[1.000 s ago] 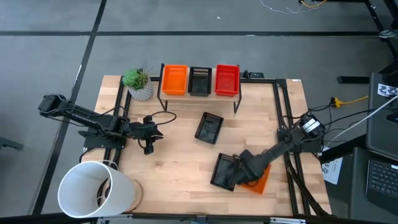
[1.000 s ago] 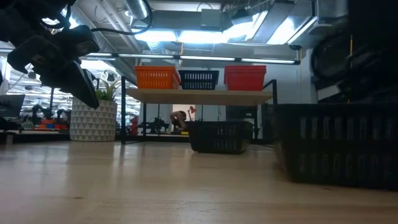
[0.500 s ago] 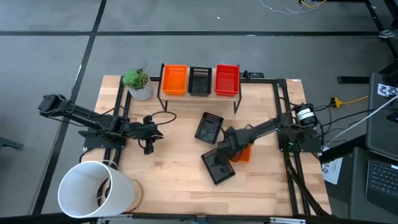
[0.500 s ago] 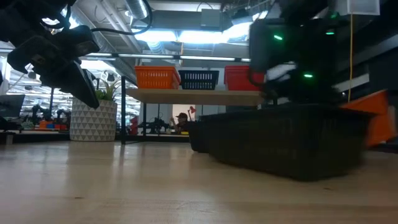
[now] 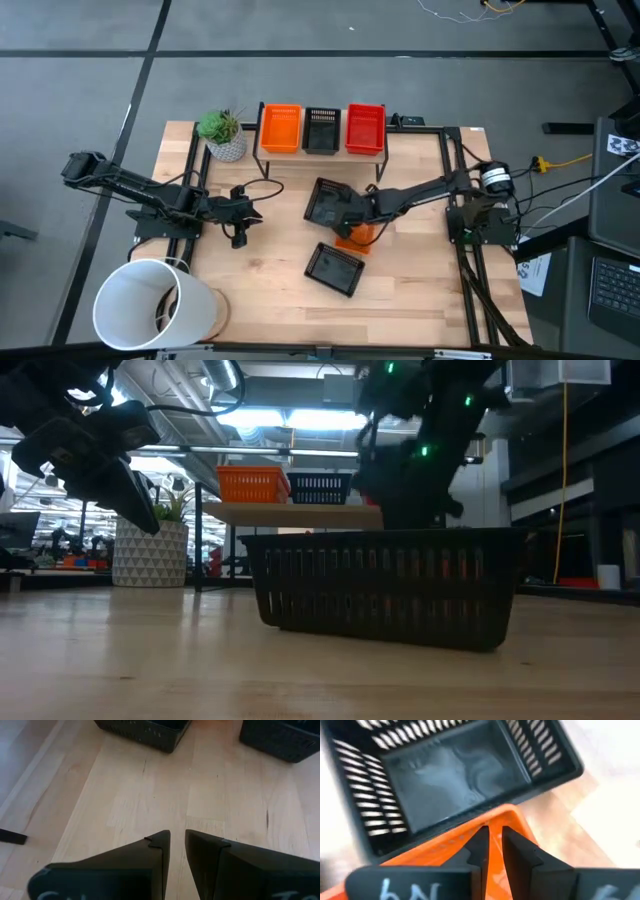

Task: Stack baskets on shelf by color
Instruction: Stack the top black bin on top of the black bin on the shelf

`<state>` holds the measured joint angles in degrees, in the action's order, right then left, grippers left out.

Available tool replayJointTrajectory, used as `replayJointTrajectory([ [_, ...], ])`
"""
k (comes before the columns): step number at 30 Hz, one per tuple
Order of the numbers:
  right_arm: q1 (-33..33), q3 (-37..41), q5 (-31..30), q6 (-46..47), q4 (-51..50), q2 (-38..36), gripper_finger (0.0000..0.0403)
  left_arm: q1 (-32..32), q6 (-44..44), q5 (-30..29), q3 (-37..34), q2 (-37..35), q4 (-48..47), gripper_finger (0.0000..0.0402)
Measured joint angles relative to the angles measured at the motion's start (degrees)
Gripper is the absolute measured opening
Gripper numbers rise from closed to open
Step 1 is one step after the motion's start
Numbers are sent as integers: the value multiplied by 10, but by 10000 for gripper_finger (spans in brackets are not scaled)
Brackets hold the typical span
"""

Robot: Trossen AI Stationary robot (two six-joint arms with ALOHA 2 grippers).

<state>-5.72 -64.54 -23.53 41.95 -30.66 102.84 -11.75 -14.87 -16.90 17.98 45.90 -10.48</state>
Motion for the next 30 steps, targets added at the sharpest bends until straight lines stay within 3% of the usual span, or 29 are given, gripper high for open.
replayJointTrajectory([
  [5,-31,-15,0,-3,-35,-52,53,0,-1,0,0,0,5,51],
  [9,-74,-15,5,40,-99,-93,53,0,-18,23,0,2,62,51],
  [15,-142,-15,-2,130,-163,-142,53,0,37,74,1,61,204,60],
  [22,-201,-15,-8,175,-168,-163,53,0,64,76,6,132,248,94],
  [25,-215,-15,-8,191,-169,-163,53,0,71,76,41,159,249,104],
  [30,-220,-15,-9,210,-168,-163,53,21,164,101,153,224,194,107],
])
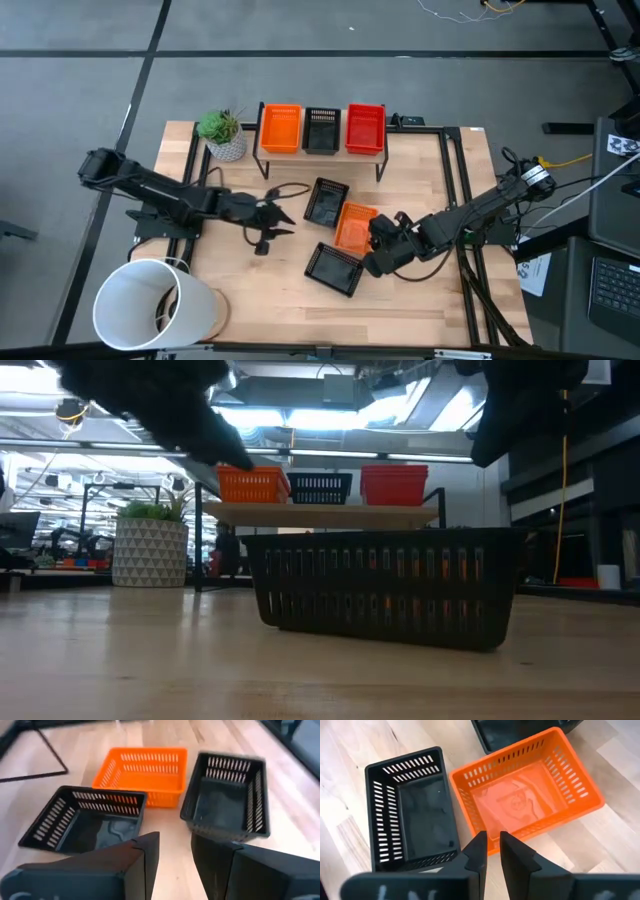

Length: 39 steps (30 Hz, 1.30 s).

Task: Stack baskets on shelf by color
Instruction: Stack the top black bin on top of the black bin on the shelf

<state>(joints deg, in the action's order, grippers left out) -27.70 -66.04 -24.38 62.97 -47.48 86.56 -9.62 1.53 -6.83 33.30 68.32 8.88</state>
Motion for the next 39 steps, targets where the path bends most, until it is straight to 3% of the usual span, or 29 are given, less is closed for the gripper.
replayJointTrajectory([
  [5,-3,0,0,11,0,0,53,38,60,32,102,94,-106,105],
  [9,-15,0,0,12,-1,0,53,60,100,31,152,172,-136,108],
  [15,-46,0,0,25,-1,0,53,70,154,24,199,257,-136,107],
  [24,-85,0,-9,45,1,0,53,80,155,-6,228,343,-141,108],
  [28,-96,0,-33,44,2,0,53,78,147,-16,228,354,-148,90],
  [32,-102,0,-43,44,2,0,53,60,116,-32,227,336,-191,17],
  [39,-109,1,-61,43,0,0,53,8,36,-35,230,230,-275,1],
])
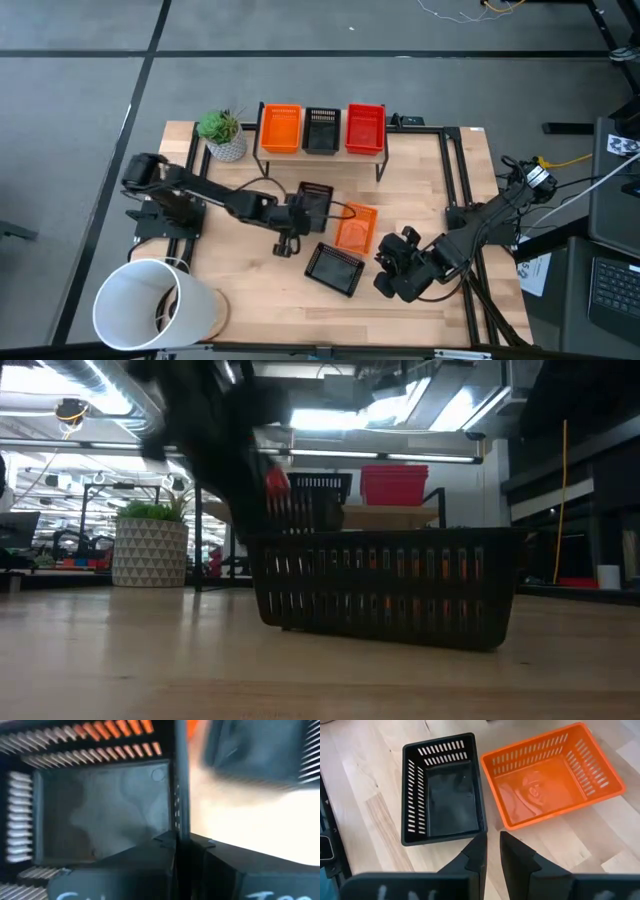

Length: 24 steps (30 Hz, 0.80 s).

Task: Stack baskets on shelf by color
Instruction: Stack the top black bin on top of the black bin on the shelf

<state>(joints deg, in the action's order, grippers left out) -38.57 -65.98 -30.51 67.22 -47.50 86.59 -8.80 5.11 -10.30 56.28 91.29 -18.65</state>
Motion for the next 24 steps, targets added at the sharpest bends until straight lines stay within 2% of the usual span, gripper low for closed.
replayJointTrajectory([
  [4,0,0,-4,-1,-3,0,53,-26,-16,-4,26,-69,-21,0],
  [7,0,0,-7,-2,-4,0,53,-27,8,-20,62,-109,-20,0],
  [11,0,0,-10,-2,-6,0,53,13,71,-41,127,-128,-42,0],
  [16,0,0,-13,-2,-8,0,53,118,148,-29,244,-97,-116,0],
  [18,0,0,-15,-2,-8,0,53,164,159,-14,285,-73,-170,0],
  [24,0,4,-22,-2,-4,0,53,265,176,42,383,8,-231,0],
])
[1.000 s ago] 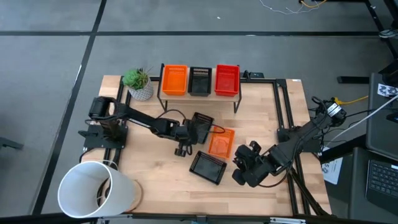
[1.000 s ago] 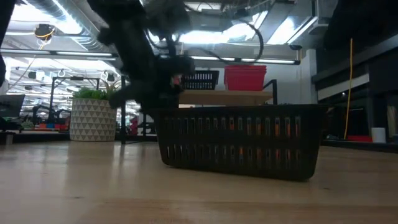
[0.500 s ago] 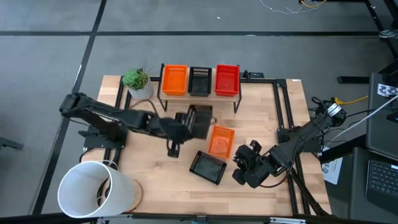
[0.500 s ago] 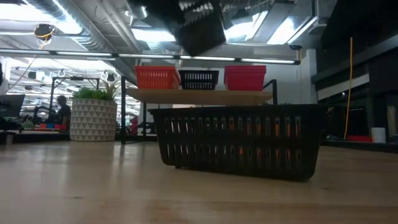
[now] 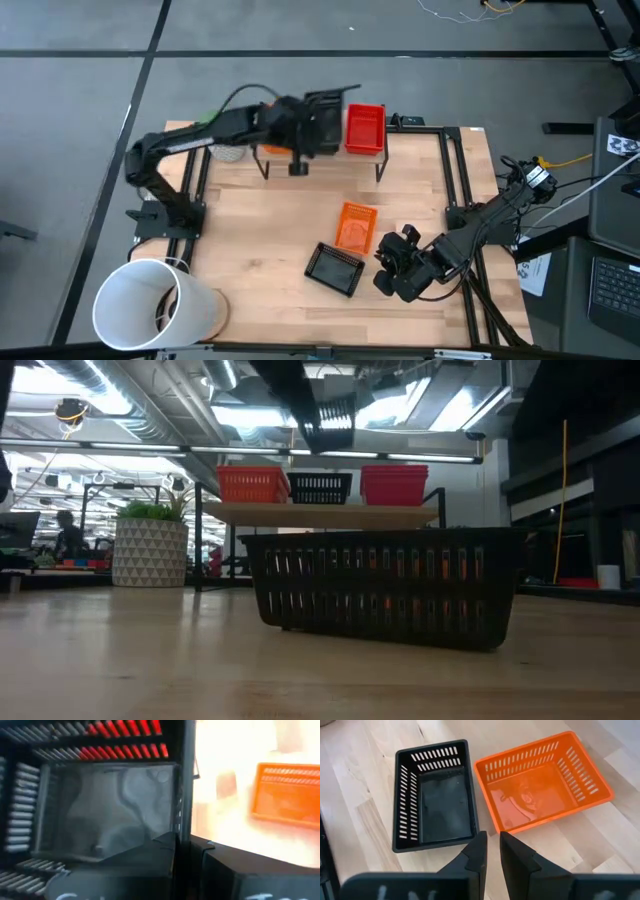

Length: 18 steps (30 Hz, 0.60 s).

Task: Stack baskets on shelf by color
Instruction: Stack the top black bin on top of the black bin on the shelf

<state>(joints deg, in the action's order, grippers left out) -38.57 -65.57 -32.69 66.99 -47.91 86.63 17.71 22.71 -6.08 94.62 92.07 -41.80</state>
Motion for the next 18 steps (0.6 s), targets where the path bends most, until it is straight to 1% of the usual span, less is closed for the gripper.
replayJointTrajectory([
  [4,0,15,1,0,0,0,53,30,21,42,20,37,-28,0],
  [11,0,48,18,15,5,0,53,51,34,43,21,61,-56,0],
  [14,0,49,23,34,6,0,53,57,34,44,21,61,-58,0],
  [18,0,49,23,33,15,0,53,62,34,50,21,61,-63,0],
])
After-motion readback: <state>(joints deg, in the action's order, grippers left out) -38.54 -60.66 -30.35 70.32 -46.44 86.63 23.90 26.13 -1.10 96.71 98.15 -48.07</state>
